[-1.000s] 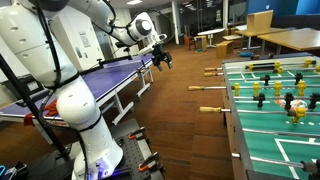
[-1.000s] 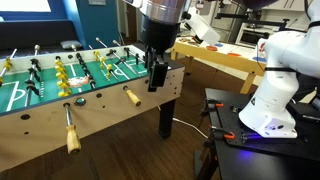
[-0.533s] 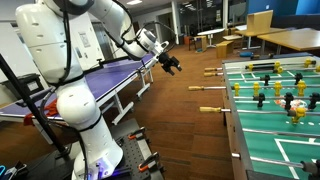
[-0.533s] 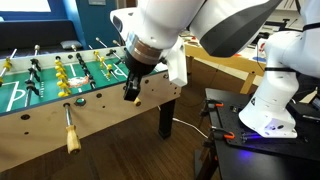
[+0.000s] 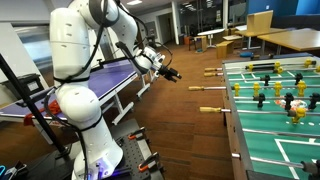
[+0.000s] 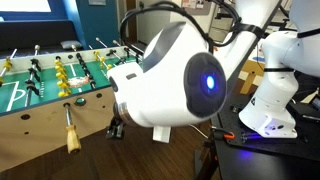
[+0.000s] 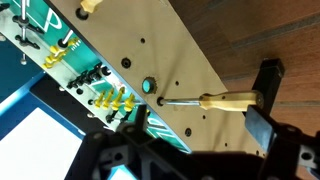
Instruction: Rotate the third handle of the table football slightly anticlockwise
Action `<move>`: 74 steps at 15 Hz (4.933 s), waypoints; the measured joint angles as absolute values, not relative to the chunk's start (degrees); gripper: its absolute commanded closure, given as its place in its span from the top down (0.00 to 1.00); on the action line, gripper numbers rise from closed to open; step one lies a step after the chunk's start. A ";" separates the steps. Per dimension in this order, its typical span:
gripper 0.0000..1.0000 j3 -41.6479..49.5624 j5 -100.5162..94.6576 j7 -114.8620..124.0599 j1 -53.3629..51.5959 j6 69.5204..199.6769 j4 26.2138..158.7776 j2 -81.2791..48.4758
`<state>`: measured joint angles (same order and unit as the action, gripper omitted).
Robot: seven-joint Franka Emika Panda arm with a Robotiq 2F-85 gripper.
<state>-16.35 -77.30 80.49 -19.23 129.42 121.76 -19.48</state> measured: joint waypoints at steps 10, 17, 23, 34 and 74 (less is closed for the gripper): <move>1.00 -16.09 -86.44 89.24 -25.46 117.58 113.82 -31.56; 1.00 -15.92 -93.06 89.13 -27.09 107.48 109.36 -38.80; 1.00 -15.90 -97.02 90.55 -28.90 101.67 100.43 -49.73; 1.00 -14.90 -97.71 93.58 -31.28 96.44 83.44 -63.21; 0.17 -5.07 -100.56 75.15 -37.82 94.60 59.47 -79.31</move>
